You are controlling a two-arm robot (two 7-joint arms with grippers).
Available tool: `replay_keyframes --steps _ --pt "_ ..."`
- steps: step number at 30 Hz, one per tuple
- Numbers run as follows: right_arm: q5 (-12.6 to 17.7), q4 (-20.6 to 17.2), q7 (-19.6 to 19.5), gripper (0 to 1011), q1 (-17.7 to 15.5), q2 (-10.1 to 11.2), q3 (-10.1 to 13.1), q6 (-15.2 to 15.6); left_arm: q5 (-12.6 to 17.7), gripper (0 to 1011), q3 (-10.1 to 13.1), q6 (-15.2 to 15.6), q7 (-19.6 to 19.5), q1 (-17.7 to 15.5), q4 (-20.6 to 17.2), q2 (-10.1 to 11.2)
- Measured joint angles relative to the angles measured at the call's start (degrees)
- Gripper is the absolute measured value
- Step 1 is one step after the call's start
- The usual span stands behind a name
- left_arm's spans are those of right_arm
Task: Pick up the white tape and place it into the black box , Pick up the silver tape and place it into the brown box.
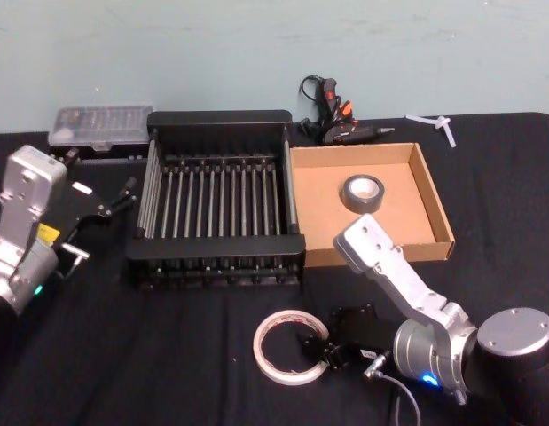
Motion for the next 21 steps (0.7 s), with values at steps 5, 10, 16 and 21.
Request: replay_keyframes --steps 5,10,16,21 --pt "0.01 0.01 0.00 226 0.00 0.00 0.00 0.00 0.00 1001 0.00 0.00 0.00 0.00 0.00 0.00" --pt "0.02 0.01 -0.01 133 0.00 0.00 0.00 0.00 0.00 1001 0.00 0.00 0.00 0.00 0.00 0.00" --pt "0.03 0.01 -0.01 98 0.00 0.00 0.00 -0.01 0.00 1001 0.00 0.00 0.00 0.00 0.00 0.00" --pt "0.03 0.00 -0.01 98 0.00 0.00 0.00 -0.02 0.00 1001 0.00 0.00 0.00 0.00 0.00 0.00"
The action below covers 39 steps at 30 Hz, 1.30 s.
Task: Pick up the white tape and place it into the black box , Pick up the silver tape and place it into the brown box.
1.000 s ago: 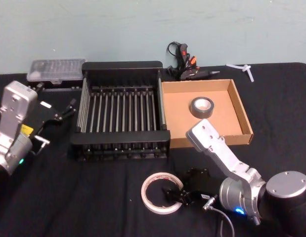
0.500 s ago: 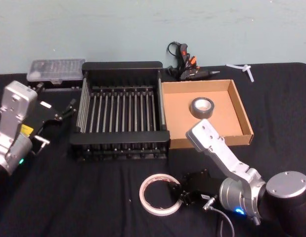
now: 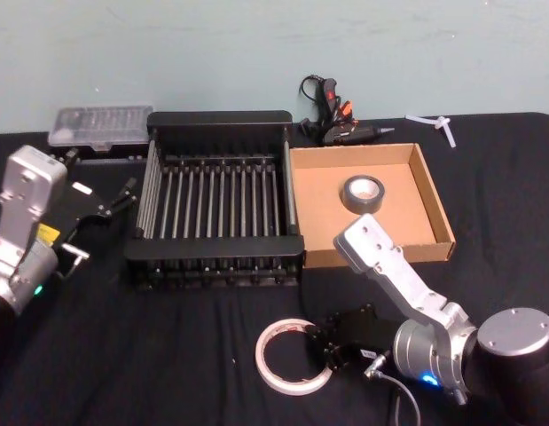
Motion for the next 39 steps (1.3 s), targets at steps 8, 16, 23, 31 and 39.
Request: replay_keyframes --steps 8,16,23,31,39 --pt "0.64 -0.15 0.43 98 -0.05 -0.09 0.60 -0.27 0.00 1001 0.00 0.00 0.00 0.00 0.00 0.00" --pt "1.41 -1.16 0.54 98 0.31 0.12 1.27 -0.98 0.00 1001 0.00 0.00 0.00 0.00 0.00 0.00" --pt "1.92 -2.07 0.48 98 0.62 0.43 1.58 -1.48 0.00 1001 0.00 0.00 0.00 0.00 0.00 0.00" --pt "2.72 -3.50 0.14 98 0.68 0.95 2.17 -1.95 0.00 1001 0.00 0.00 0.00 0.00 0.00 0.00" --pt "4.01 -5.30 0.50 98 0.69 2.23 2.58 -2.46 0.00 1001 0.00 0.00 0.00 0.00 0.00 0.00"
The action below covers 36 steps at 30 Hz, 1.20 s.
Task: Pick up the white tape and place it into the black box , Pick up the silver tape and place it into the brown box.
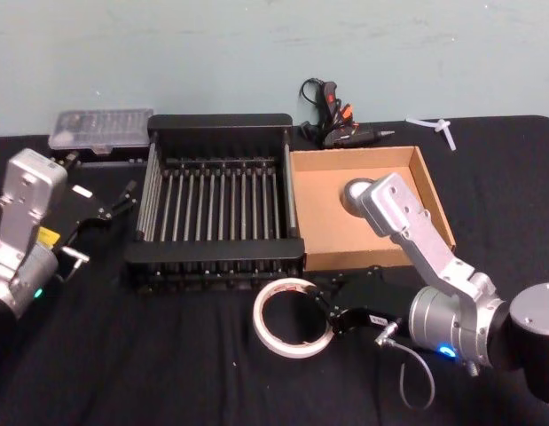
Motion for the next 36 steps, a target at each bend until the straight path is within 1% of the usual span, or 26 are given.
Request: replay_keyframes --steps 12,16,21,25,30,36 --pt "1.99 -3.02 0.32 98 -1.30 2.59 0.00 -0.89 0.00 1001 0.00 0.00 0.00 0.00 0.00 0.00" --pt "2.31 -3.53 -0.15 98 -1.53 2.93 0.33 -1.49 0.00 1001 0.00 0.00 0.00 0.00 0.00 0.00" --pt "2.49 -3.80 -1.41 98 -1.22 2.99 1.07 -3.21 0.00 1001 0.00 0.00 0.00 0.00 0.00 0.00" --pt "2.49 -3.45 -2.07 98 -0.13 2.67 1.45 -4.54 0.00 1001 0.00 0.00 0.00 0.00 0.00 0.00" --pt "2.44 -2.12 -2.29 98 2.37 2.12 1.49 -5.81 0.00 1001 0.00 0.00 0.00 0.00 0.00 0.00" --pt "1.97 0.94 -2.29 98 6.22 0.96 0.71 -6.95 0.00 1001 0.00 0.00 0.00 0.00 0.00 0.00"
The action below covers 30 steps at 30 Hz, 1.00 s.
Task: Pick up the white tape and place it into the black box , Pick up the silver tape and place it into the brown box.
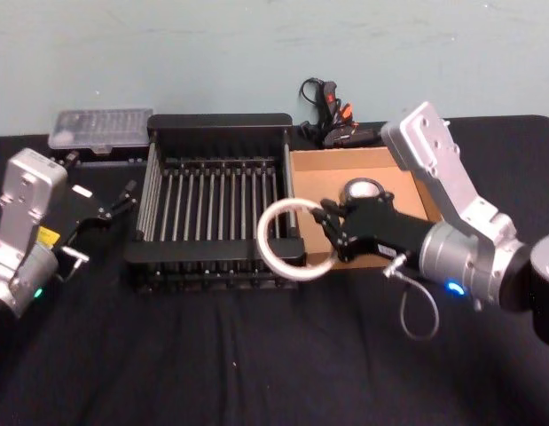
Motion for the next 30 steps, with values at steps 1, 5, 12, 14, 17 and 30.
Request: replay_keyframes --steps 1,5,12,14,17,30 --pt "-0.04 0.49 0.02 98 0.53 -0.17 -0.10 -0.21 0.00 1001 0.00 0.00 0.00 0.00 0.00 0.00" --pt "-0.38 3.58 0.12 98 3.21 -1.28 -0.70 -1.88 0.00 1001 0.00 0.00 0.00 0.00 0.00 0.00" --pt "-2.30 9.48 -0.41 98 7.70 -3.65 -2.08 -6.46 0.00 1001 0.00 0.00 0.00 0.00 0.00 0.00" --pt "-2.91 10.97 -0.50 98 8.68 -4.19 -2.43 -7.51 0.00 1001 0.00 0.00 0.00 0.00 0.00 0.00" --pt "-4.31 14.89 -0.76 98 11.20 -5.76 -3.31 -10.01 0.00 1001 0.00 0.00 0.00 0.00 0.00 0.00" --pt "-9.65 30.64 -2.38 98 18.99 -12.60 -5.93 -18.93 0.00 1001 0.00 0.00 0.00 0.00 0.00 0.00"
